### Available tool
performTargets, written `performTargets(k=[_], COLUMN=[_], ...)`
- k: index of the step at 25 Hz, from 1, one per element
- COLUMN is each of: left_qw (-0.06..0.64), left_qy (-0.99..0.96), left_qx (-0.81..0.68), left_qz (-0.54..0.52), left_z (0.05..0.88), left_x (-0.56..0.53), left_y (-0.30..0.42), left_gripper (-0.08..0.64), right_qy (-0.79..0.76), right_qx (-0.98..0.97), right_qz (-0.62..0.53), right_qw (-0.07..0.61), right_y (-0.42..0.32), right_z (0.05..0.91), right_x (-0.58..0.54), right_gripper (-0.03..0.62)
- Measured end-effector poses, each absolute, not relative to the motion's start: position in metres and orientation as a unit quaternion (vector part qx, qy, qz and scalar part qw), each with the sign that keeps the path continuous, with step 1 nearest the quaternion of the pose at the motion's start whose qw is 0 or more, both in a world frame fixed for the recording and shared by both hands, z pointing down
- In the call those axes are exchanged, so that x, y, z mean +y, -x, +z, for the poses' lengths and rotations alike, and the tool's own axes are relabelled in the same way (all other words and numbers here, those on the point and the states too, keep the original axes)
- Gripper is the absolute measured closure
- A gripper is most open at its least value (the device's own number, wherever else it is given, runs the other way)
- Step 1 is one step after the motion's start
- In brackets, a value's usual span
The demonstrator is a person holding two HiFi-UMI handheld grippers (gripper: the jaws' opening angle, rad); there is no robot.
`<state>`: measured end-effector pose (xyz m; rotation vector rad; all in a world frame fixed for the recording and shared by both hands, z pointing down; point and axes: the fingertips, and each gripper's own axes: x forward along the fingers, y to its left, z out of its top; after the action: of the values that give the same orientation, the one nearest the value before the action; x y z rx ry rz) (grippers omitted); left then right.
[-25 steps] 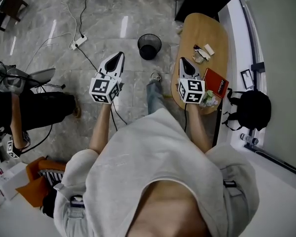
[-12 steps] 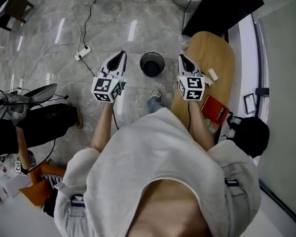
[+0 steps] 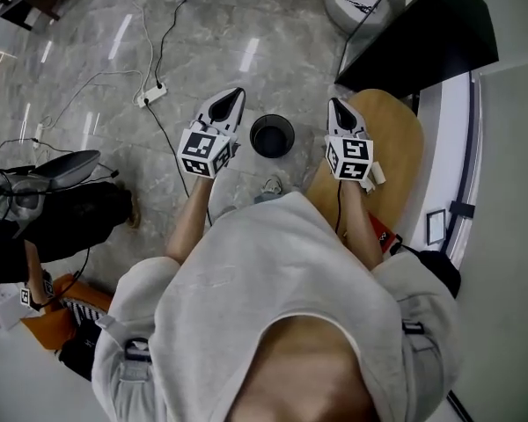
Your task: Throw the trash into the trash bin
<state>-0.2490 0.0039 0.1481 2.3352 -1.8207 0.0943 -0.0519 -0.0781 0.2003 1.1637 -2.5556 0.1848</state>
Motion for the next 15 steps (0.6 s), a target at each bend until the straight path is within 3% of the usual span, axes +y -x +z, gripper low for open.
performTargets(k=[15], left_qw=[0.094], left_qy=[-0.8], left_qx=[-0.591], left_qz=[0.043], left_z=[0.16], left_x=[-0.059], left_y=[0.289], left_gripper=[0.541], right_qy=[-0.427], right_qx=[-0.888], right_qz=[0.06], right_qw=[0.158], right_y=[0.096], right_z=[0.193], right_x=[-0.121], right_gripper=[0.56])
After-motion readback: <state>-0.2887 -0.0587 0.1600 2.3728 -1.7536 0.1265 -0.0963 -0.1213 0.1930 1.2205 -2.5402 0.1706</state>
